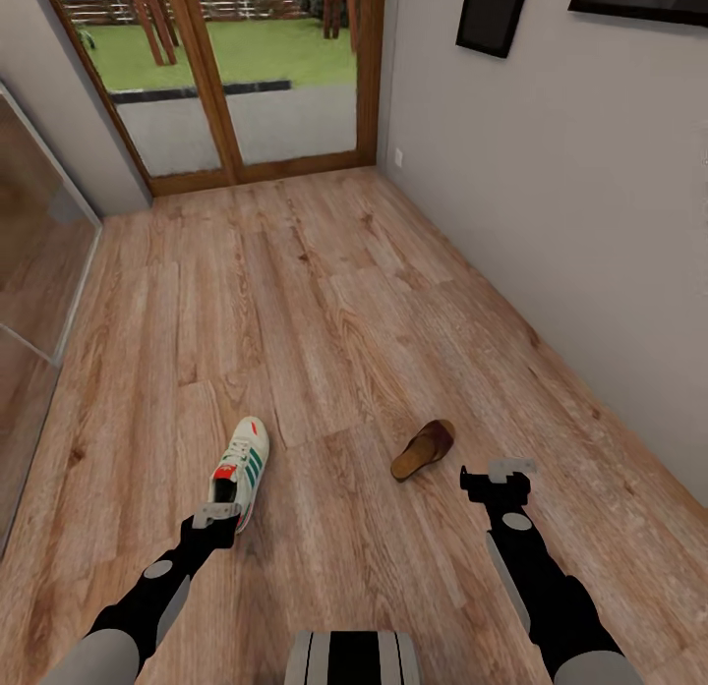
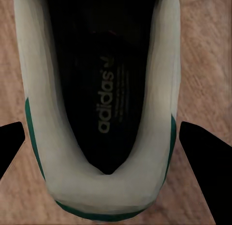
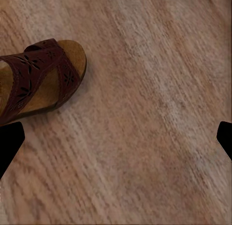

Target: Pick up the two gym shoes and the two sandals from the corridor floor and place them onto the hallstand (shoe rack) in the corridor, making sure they are on the rack and not on the floor. Arrange them so the two gym shoes are next to each other and the two sandals are next to each other.

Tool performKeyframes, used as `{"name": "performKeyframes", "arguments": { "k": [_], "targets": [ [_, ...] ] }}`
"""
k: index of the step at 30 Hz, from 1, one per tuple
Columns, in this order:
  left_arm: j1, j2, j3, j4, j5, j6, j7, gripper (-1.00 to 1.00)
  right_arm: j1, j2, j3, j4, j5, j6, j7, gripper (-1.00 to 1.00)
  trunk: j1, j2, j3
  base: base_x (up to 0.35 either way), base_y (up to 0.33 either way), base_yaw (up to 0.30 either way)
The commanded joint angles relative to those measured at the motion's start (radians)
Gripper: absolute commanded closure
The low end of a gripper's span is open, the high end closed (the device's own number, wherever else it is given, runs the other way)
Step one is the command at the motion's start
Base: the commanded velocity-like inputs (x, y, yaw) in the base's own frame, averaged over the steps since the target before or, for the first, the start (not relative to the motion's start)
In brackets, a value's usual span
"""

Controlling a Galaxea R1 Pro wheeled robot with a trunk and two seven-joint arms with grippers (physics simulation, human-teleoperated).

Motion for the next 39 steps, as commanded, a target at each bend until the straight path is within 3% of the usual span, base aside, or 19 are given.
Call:
{"name": "performKeyframes", "arguments": {
  "k": [1,10,11,16,19,27,29,32,35,39],
  "targets": [
    [-0.001,0.0,0.008,0.001,-0.012,-0.003,-0.006,1.0,-0.001,-0.001,0.004,-0.002,0.004,0.008,-0.006,-1.0,-0.001,0.0,0.003,0.0,0.0,0.0],
    [0.002,0.014,0.013,0.001,-0.016,-0.002,-0.005,1.0,-0.001,-0.001,0.004,-0.007,0.005,0.008,-0.008,-1.0,-0.005,0.002,0.038,0.0,0.0,0.0],
    [0.048,0.022,0.015,0.0,-0.007,-0.009,-0.003,1.0,0.001,-0.006,0.003,-0.004,0.012,0.005,-0.01,-1.0,-0.005,0.002,0.043,0.0,0.0,-0.062],
    [0.067,0.023,0.016,0.001,0.024,-0.043,-0.003,1.0,0.039,-0.016,0.002,0.034,0.012,-0.045,-0.013,-1.0,-0.007,0.004,0.07,0.0,0.0,-0.079],
    [0.105,0.024,0.016,-0.003,0.052,-0.076,-0.004,1.0,0.081,-0.018,0.002,0.099,0.012,-0.16,-0.013,-1.0,-0.009,0.004,0.086,0.0,0.0,-0.089],
    [0.177,0.029,0.017,-0.012,0.066,-0.127,-0.003,1.0,0.124,-0.018,0.002,0.346,0.009,-0.43,-0.013,-1.0,-0.012,0.006,0.129,0.0,0.0,-0.091],
    [0.209,0.031,0.017,-0.013,0.076,-0.162,-0.003,1.0,0.129,-0.019,0.002,0.488,0.009,-0.598,-0.012,-1.0,-0.013,0.007,0.14,0.0,0.0,-0.091],
    [0.229,0.032,0.016,-0.01,0.095,-0.18,-0.002,1.0,0.13,-0.02,0.002,0.565,0.009,-0.703,-0.011,-1.0,-0.015,0.007,0.156,0.0,0.0,-0.091],
    [0.25,0.032,0.017,-0.011,0.119,-0.189,-0.002,1.0,0.131,-0.021,0.002,0.613,0.009,-0.768,-0.011,-1.0,-0.016,0.008,0.172,0.0,0.0,-0.091],
    [0.276,0.033,0.017,-0.013,0.147,-0.193,-0.002,1.0,0.131,-0.027,0.002,0.657,0.008,-0.802,-0.011,-1.0,-0.018,0.009,0.194,0.0,0.0,-0.091]
  ]
}}
